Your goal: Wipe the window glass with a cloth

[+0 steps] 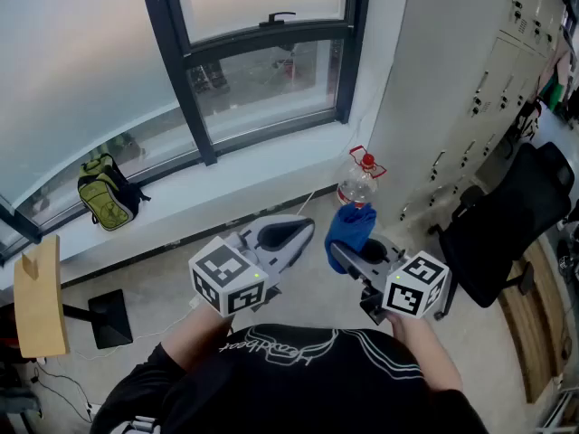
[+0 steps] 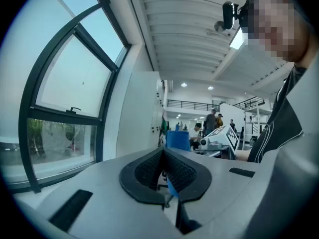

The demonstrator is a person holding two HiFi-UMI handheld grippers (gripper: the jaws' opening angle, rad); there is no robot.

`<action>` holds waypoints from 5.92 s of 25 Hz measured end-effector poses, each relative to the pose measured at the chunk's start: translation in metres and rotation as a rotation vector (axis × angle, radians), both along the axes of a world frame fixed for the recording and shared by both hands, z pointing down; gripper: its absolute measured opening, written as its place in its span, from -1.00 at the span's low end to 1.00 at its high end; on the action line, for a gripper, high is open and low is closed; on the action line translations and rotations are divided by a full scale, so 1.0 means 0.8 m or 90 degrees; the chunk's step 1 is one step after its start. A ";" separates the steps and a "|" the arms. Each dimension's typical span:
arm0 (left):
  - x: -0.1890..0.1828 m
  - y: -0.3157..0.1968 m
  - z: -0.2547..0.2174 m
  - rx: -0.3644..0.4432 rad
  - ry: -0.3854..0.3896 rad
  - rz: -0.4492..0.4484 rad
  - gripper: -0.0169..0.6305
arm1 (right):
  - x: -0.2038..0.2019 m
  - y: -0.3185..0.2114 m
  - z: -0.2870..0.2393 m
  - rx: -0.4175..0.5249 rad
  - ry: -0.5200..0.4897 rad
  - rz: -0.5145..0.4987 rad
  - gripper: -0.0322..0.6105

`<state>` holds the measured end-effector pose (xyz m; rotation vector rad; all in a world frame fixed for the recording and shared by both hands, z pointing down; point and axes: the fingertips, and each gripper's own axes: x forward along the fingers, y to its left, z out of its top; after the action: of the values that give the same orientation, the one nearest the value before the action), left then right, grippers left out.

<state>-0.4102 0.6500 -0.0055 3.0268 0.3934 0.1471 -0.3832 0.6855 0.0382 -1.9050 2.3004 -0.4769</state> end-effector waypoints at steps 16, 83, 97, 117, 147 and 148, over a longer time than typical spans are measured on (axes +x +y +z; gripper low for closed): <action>-0.018 -0.026 0.008 -0.016 -0.002 -0.025 -0.94 | -0.018 -0.023 -0.003 0.010 0.010 -0.016 -0.61; 0.340 -0.915 0.252 -0.184 -0.089 -0.526 -0.94 | 0.391 -0.935 0.208 -0.089 -0.049 -0.249 -0.61; 0.258 -1.059 0.277 -0.181 -0.094 -0.603 -0.94 | 0.319 -1.155 0.246 -0.033 0.073 -0.239 -0.61; 0.194 -1.091 0.305 -0.210 -0.085 -0.652 -0.94 | 0.259 -1.280 0.231 0.051 0.180 -0.150 -0.61; 0.249 -1.089 0.309 -0.242 -0.073 -0.648 -0.94 | 0.338 -1.271 0.234 0.044 0.164 -0.095 -0.61; 0.256 -1.089 0.309 -0.244 -0.073 -0.647 -0.94 | 0.345 -1.268 0.234 0.045 0.162 -0.094 -0.61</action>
<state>-0.2054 -0.2212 0.2417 2.4473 -0.9866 0.1395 -0.1071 -0.3292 0.2257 -1.8657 2.5907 -0.1710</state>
